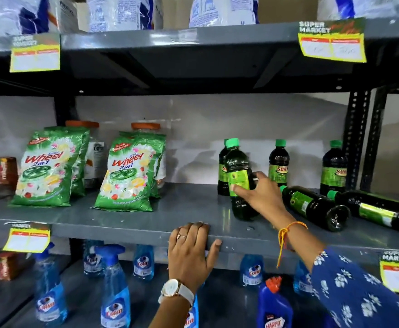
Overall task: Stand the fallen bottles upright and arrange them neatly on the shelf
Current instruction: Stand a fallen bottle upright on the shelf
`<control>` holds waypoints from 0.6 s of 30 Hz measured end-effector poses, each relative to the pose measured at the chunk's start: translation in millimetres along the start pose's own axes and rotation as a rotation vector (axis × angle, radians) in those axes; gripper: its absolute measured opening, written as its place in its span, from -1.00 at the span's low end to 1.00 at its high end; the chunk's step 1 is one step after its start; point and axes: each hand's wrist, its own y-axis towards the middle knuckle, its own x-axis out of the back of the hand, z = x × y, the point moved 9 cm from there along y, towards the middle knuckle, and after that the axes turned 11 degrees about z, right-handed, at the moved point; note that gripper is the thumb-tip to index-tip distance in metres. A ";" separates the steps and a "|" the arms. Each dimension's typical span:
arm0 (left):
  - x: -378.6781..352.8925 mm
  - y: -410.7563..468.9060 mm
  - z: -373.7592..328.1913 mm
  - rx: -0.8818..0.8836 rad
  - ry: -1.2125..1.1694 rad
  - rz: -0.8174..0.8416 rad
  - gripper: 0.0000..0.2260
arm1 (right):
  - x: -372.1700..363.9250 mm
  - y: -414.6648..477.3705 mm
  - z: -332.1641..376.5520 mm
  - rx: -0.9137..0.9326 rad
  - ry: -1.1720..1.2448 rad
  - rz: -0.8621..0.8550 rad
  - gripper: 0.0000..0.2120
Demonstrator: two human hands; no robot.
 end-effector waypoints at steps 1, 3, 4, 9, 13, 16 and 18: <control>-0.3 0.2 -0.4 0.001 0.002 0.005 -0.68 | -2.1 -1.7 -4.5 0.018 0.105 0.003 -0.44; -0.7 0.4 -0.7 0.002 0.006 0.010 -0.67 | -10.1 -4.3 -12.8 0.038 0.232 0.035 -0.43; -1.0 0.6 -0.7 0.003 0.006 0.012 -0.67 | -14.7 -4.6 -16.8 0.045 0.277 0.052 -0.43; -2.3 0.9 -0.9 0.028 -0.002 0.048 -0.67 | -32.1 -3.8 -24.8 0.060 0.396 0.150 -0.36; -0.2 0.1 -2.2 0.060 -0.009 0.079 -0.66 | -39.8 -5.0 -20.7 0.047 0.306 0.242 -0.15; 0.3 -0.3 -4.3 0.078 -0.011 0.102 -0.65 | -37.2 -6.7 -19.1 0.037 0.184 0.220 -0.06; 0.1 0.2 -4.6 0.084 -0.009 0.106 -0.64 | -34.6 -6.3 -21.1 0.027 0.160 0.183 -0.21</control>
